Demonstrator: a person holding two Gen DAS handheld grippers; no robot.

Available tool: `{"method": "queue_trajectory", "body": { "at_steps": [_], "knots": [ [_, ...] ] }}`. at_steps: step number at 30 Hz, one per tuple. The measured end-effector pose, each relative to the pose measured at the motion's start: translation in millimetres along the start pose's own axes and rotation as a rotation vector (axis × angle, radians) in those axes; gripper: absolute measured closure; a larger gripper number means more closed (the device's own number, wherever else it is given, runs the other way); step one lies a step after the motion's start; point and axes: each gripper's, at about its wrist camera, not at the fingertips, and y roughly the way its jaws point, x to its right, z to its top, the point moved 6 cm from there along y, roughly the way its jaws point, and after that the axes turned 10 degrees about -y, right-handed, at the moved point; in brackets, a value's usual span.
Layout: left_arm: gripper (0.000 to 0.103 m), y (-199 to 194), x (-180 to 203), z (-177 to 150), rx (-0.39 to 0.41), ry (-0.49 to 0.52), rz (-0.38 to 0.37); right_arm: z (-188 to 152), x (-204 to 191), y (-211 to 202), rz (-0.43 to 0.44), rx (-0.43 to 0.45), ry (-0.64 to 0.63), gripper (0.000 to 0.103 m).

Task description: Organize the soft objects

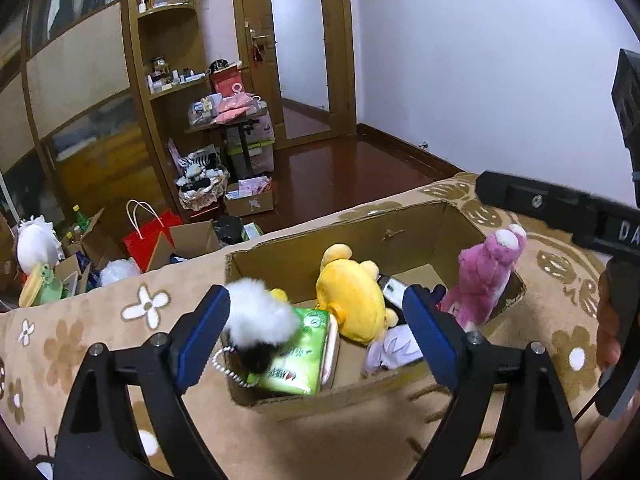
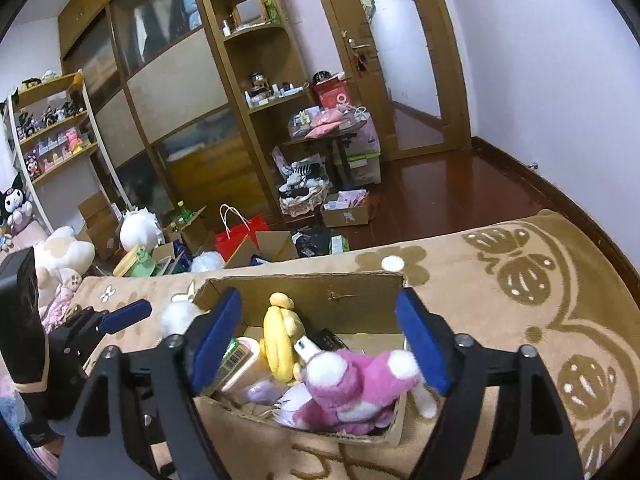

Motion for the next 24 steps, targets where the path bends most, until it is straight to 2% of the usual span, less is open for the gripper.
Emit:
{"method": "queue_trajectory", "body": {
  "at_steps": [2, 4, 6, 12, 15, 24],
  "knots": [
    [0.015, -6.3, -1.5, -0.9, 0.002, 0.001, 0.006, -0.2, -1.1, -6.0, 0.001, 0.002, 0.002, 0.012],
    [0.006, -13.1, -3.3, -1.3, 0.011, -0.007, 0.017, -1.6, -2.8, -13.7, -0.001, 0.007, 0.0, 0.005],
    [0.004, -23.1, -4.8, -2.1, 0.03, -0.013, 0.025, -1.9, -4.7, -22.0, -0.015, 0.014, 0.004, 0.0],
    [0.003, -54.5, -9.9, -3.5, 0.077, -0.019, 0.043, -2.0, -11.4, -52.5, -0.048, 0.034, 0.009, 0.0],
    [0.003, -71.8, -15.2, -2.2, 0.101, -0.031, 0.077, -2.3, -15.0, -67.9, -0.065, 0.046, -0.007, 0.0],
    [0.002, -111.7, -25.1, -7.7, 0.152, -0.043, 0.096, -15.5, -23.0, -110.5, -0.11, 0.096, -0.026, 0.0]
  ]
}}
